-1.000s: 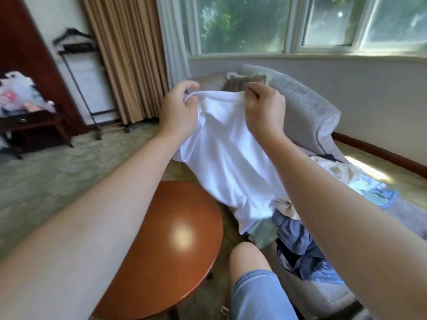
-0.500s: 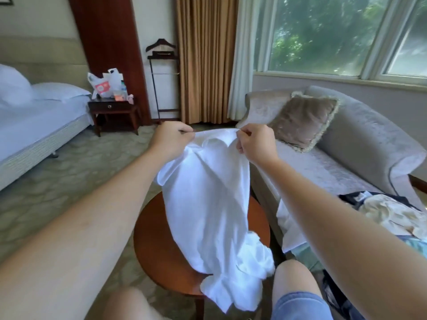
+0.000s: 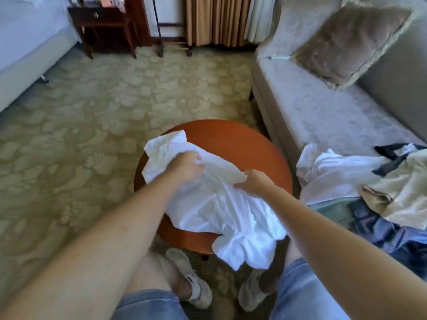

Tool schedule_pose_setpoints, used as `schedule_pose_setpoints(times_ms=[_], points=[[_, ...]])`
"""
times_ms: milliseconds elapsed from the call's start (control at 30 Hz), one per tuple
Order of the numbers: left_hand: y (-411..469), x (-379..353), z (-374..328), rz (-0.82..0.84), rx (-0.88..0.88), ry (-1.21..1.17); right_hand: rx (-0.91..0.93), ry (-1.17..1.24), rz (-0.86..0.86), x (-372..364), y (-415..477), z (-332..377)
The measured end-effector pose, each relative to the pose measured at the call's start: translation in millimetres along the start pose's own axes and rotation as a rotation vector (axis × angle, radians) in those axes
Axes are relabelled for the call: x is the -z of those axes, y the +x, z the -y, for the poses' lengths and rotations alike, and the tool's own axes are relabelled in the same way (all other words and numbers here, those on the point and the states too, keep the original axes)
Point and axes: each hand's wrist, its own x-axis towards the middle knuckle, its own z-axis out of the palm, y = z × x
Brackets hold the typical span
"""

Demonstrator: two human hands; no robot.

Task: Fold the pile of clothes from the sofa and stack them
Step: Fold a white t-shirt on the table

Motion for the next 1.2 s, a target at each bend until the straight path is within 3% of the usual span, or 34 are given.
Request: schedule_pose_setpoints(times_ms=[67, 200, 300, 467, 600, 733, 833, 1033, 1200], points=[[-5, -36, 7, 0.082, 0.027, 0.109, -0.007, -0.006, -0.045, -11, 7, -5], [-2, -40, 29, -0.078, 0.218, 0.197, 0.067, -0.016, -0.265, -9, 19, -5], [11, -20, 52, -0.089, 0.345, 0.163, 0.175, 0.048, -0.427, 3, 31, -1], [24, 5, 62, -0.037, 0.357, 0.261, 0.198, 0.103, -0.602, 46, 61, 38], [22, 6, 70, -0.115, 0.299, 0.193, 0.153, 0.245, -0.687, 87, 86, 69], [17, 5, 85, -0.252, 0.314, 0.073, 0.163, 0.226, -0.503, 69, 97, 83], [19, 3, 94, -0.161, 0.332, 0.117, 0.25, 0.106, -0.372, 24, 89, 91], [23, 3, 91, -0.149, 0.378, -0.228, 0.401, -0.115, -0.042, -35, 63, 126], [14, 11, 94, -0.004, 0.343, -0.555, 0.307, 0.283, 0.027, -59, 65, 134]])
